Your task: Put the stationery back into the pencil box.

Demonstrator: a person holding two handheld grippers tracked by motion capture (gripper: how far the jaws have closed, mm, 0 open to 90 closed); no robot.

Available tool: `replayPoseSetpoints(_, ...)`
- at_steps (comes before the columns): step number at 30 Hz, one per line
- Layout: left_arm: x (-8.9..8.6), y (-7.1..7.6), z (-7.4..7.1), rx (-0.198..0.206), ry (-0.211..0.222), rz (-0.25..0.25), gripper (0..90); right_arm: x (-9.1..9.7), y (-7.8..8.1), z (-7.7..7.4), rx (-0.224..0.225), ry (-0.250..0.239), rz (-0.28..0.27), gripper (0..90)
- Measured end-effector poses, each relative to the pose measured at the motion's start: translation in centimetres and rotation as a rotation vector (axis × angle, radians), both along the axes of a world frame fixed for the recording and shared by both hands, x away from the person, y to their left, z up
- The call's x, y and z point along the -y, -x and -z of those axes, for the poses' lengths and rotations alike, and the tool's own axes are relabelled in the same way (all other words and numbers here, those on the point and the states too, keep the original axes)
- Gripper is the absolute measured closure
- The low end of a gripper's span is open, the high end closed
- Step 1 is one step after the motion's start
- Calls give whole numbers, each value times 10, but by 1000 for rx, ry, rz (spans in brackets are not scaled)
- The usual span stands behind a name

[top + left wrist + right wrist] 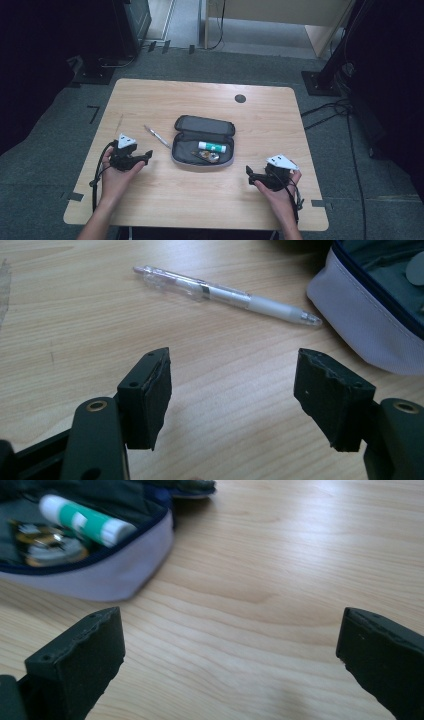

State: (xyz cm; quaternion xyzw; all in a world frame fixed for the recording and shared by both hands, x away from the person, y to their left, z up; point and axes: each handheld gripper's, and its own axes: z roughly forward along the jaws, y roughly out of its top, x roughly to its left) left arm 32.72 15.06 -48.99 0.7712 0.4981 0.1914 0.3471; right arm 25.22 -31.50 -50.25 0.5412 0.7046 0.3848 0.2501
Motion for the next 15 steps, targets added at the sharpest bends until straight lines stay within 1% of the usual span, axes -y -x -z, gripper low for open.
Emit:
replayPoseSetpoints(1, 1, -2, 0, -3, 0, -6, 320, 2, 0, 2, 0, 10, 7, 0)
replayPoseSetpoints(5, 5, -10, 1, -20, 12, -23, 323, 5, 1, 12, -21, 41, 27, 0)
replayPoseSetpoints(8, 9, -15, 2, -30, 10, -39, 324, 5, 1, 19, -40, 50, 44, 0)
replayPoseSetpoints(9, 10, -17, 3, -33, 4, -43, 324, 5, 1, 20, -55, 55, 55, 0)
replayPoseSetpoints(10, 11, -19, 3, -30, 13, -53, 323, 5, 1, 20, -47, 67, 64, 0)
replayPoseSetpoints(11, 11, -20, 3, -33, 14, -62, 322, 4, 1, 20, -37, 78, 76, 0)
replayPoseSetpoints(12, 13, -23, 4, -36, 18, -76, 317, 4, 0, 20, -42, 84, 84, 0)
replayPoseSetpoints(13, 14, -24, 5, -37, 19, -88, 299, 4, -1, 21, -54, 82, 87, 0)
replayPoseSetpoints(15, 18, -28, 5, -38, 27, -99, 290, 4, -2, 21, -74, 81, 80, 0)
